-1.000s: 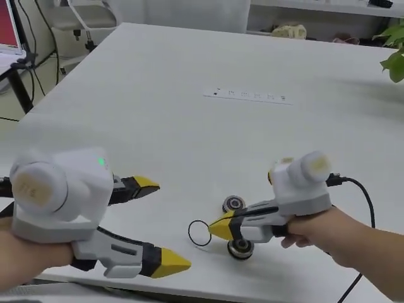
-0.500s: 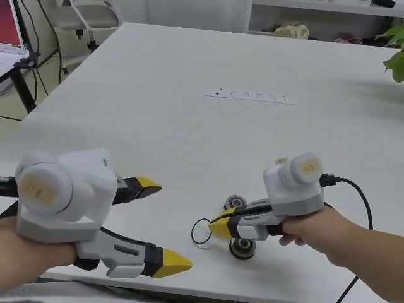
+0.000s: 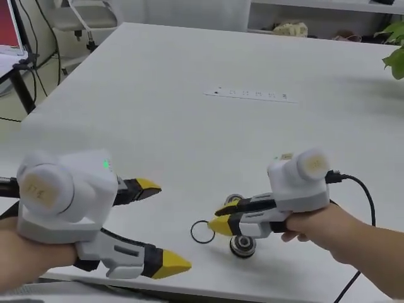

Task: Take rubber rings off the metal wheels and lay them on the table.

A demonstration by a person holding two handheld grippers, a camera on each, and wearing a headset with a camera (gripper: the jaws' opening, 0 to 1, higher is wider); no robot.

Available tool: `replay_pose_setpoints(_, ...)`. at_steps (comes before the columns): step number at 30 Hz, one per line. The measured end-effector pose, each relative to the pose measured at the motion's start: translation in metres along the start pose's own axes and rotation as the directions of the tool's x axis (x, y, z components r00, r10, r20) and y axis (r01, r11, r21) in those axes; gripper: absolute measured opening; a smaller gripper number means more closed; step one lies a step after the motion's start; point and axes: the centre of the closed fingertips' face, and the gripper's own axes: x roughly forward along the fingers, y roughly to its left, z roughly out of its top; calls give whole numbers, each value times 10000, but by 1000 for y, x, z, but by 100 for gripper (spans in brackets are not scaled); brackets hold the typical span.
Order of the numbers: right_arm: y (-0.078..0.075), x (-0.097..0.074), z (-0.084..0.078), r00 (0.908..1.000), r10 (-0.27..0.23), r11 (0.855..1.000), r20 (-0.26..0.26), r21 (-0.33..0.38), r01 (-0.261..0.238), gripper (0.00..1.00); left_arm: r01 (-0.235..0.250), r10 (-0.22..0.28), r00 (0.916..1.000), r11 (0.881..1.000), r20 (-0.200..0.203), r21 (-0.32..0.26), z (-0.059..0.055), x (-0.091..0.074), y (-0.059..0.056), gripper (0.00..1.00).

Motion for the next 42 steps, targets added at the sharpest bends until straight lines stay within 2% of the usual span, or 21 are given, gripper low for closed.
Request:
replay_pose_setpoints(12, 1, -19, 15, 9971, 29, 9999, 756, 97, -36, 19, 179, -179, 9998, 9998, -131, -17, -1, 2, -2, 72)
replay_pose_setpoints(21, 0, -40, 23, 9902, -174, 9995, 1386, 267, 138, 20, 304, -302, 9993, 9995, -217, 102, 2, 5, -3, 72)
replay_pose_setpoints(34, -10, -69, 9, 9838, -704, 9959, 1650, 683, 598, 20, 553, -546, 9981, 9982, -297, 225, 11, 16, 2, 70)
replay_pose_setpoints(42, -17, -77, -2, 9810, -1039, 9923, 1637, 843, 910, 20, 811, -815, 9963, 9966, -281, -170, 13, 28, 4, 69)
